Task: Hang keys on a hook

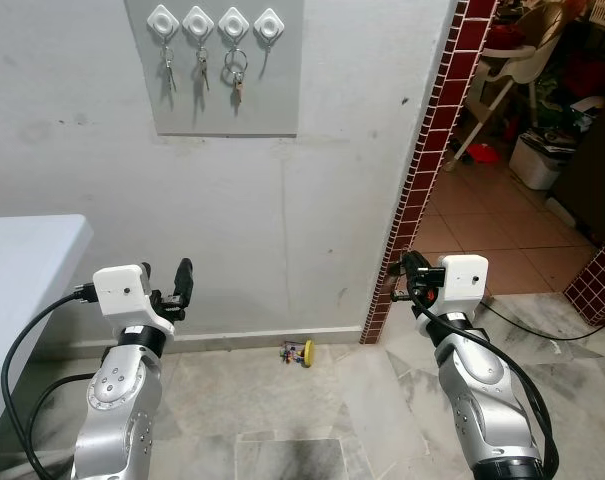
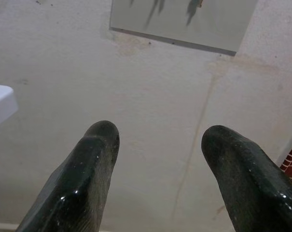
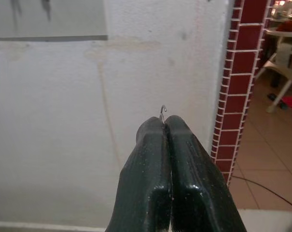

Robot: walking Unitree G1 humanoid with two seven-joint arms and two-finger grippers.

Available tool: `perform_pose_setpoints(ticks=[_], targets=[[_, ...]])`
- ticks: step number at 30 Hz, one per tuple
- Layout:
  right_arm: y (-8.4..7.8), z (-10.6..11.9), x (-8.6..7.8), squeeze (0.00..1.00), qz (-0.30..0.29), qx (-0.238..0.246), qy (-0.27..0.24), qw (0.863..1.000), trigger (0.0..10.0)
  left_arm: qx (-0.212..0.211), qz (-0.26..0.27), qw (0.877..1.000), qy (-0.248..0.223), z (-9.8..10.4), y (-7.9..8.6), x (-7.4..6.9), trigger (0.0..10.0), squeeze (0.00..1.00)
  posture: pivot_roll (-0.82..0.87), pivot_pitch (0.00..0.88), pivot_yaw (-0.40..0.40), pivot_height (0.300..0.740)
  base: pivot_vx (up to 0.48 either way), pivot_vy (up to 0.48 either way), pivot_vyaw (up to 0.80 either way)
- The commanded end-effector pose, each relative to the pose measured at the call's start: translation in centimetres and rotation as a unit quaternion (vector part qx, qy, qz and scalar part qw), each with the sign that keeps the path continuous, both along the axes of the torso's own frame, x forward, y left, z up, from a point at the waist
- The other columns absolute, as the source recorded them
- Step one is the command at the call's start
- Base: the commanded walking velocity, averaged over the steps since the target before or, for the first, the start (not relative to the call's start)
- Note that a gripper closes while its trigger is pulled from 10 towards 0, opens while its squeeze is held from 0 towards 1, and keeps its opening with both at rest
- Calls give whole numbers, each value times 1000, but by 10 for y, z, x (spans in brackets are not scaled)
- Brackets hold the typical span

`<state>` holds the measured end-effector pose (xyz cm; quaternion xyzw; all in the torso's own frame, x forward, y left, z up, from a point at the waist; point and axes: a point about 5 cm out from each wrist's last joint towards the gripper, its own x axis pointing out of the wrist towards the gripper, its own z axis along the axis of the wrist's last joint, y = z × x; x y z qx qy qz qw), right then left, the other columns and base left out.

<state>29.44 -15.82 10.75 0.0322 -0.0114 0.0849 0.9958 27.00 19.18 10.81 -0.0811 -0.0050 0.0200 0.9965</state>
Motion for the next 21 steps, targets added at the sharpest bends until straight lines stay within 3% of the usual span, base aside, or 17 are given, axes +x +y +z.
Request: perform_pose_setpoints(ticks=[1,21], targets=[[1,7,-1,0,15,3,-17,1000,10000,-2,-2,1000,-6,4,0,-1,10000,0,-102,18,-25,740,356,0,0],[6,8,-2,0,29,13,-19,999,10000,-7,4,1000,-7,7,3,0,10000,0,-99,24,-29,740,422,0,0]])
